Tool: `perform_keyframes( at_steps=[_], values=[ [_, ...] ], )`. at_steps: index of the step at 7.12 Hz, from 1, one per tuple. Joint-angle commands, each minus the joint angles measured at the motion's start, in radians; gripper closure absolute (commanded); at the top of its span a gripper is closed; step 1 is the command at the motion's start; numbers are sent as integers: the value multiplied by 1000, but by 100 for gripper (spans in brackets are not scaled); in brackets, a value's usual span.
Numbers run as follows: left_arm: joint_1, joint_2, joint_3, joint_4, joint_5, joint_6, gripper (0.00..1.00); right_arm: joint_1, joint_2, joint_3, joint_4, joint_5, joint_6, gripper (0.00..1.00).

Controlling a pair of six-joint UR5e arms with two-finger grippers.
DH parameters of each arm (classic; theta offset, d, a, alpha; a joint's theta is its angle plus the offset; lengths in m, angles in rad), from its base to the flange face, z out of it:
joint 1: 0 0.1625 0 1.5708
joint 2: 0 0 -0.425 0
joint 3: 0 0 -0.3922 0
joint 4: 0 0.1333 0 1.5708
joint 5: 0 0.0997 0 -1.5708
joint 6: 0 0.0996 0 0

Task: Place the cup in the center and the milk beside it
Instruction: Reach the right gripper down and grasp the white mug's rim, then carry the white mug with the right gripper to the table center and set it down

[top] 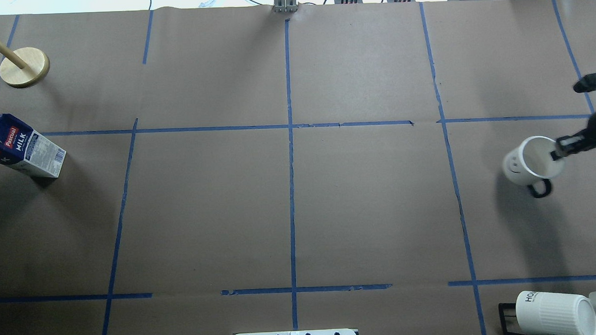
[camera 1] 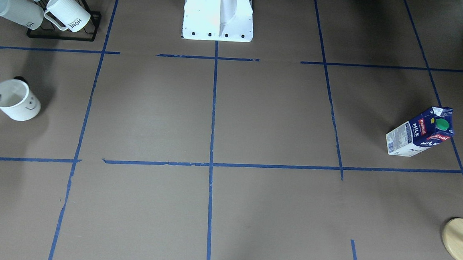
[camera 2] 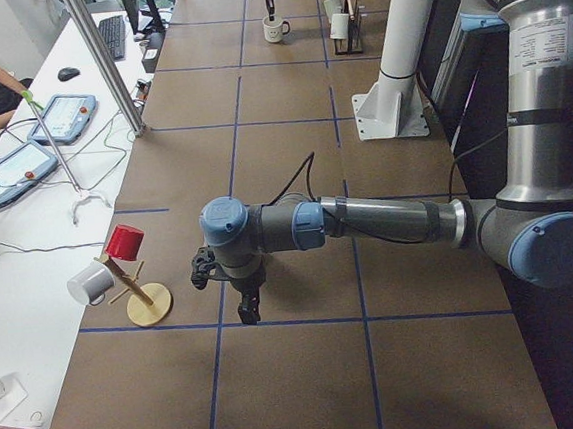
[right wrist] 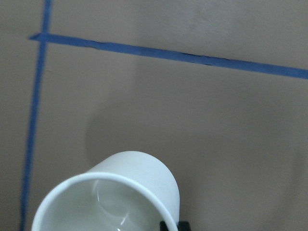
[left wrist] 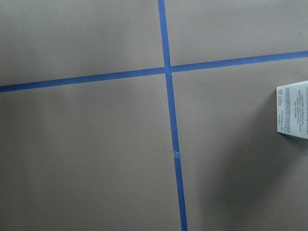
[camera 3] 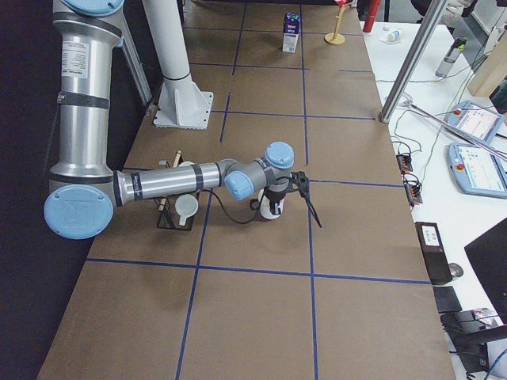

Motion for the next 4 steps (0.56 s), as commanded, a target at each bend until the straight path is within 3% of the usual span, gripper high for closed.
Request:
perform_keyframes(
  at_steps=[1,2,3,4],
  values=[
    [0,-2,-2,0,0,0,0,-207,241,56,-14,-21,506,100],
    [0,-2,-2,0,-1,1,0,-278,396,16,-52,-82,695,100],
    [0,-2,-2,0,0,1,0,-339,602,-104,-140,-177,821,100],
    [0,-2,-1,-2,0,1,0,-349,755,-266,-147,-227,907,100]
  ],
)
